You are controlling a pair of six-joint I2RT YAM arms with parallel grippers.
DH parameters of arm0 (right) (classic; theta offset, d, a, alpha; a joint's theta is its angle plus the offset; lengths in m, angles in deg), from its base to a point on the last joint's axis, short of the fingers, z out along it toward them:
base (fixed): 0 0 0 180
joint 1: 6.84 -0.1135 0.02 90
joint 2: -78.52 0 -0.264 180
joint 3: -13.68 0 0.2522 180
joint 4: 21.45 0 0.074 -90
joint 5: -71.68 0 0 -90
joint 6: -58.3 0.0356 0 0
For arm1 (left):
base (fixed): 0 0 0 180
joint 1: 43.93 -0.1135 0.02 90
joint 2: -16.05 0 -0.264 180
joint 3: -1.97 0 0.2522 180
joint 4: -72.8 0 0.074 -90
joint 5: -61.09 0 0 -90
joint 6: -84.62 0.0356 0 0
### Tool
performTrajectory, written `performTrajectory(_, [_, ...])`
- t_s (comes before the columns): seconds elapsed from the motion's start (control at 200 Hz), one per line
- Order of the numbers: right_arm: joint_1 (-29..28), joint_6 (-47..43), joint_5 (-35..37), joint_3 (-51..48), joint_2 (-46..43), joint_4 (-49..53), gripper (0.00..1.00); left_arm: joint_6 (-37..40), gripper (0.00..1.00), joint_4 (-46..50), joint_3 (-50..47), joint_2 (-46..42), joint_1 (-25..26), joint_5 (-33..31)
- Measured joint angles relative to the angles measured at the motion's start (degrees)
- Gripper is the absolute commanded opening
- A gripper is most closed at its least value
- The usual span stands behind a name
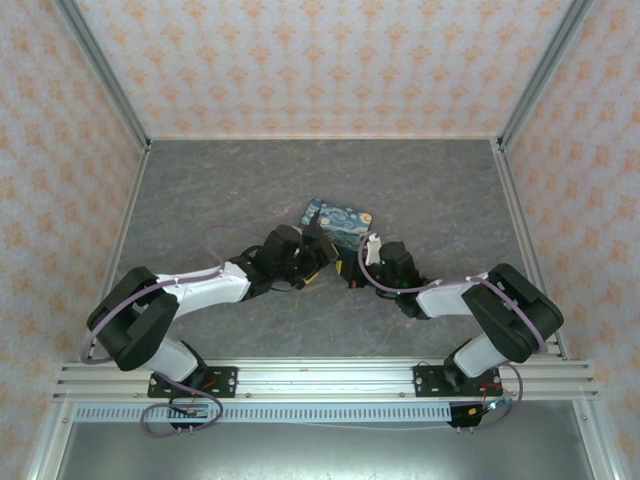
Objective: Unlock a padlock with a key
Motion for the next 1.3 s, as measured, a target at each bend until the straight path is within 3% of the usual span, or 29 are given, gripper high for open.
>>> performTrajectory(0.32, [-0.35,6.86,0.04,0.02,1.03,-2.6,0.0,-2.29,0.79,-6.71,-9.7,-6.73,-2.49,-2.03])
performTrajectory(0.49, [-1.03,11.21,1.36,0.42,-0.83,-2.01,0.0,-6.19,0.72,-12.63,-12.48,-6.67,-2.51,-3.02])
performTrajectory(0.826, [-2.21,16.98,1.53,1.31,-0.85,-1.62,0.0,-13.38,0.59,-26.43,-12.35,2.43,-2.47,-2.38])
performTrajectory(1.301, [-2.19,18.05,1.53,1.73,-0.85,-1.29,0.0,-16.7,0.36,-33.79,-9.31,8.48,-1.7,-1.7])
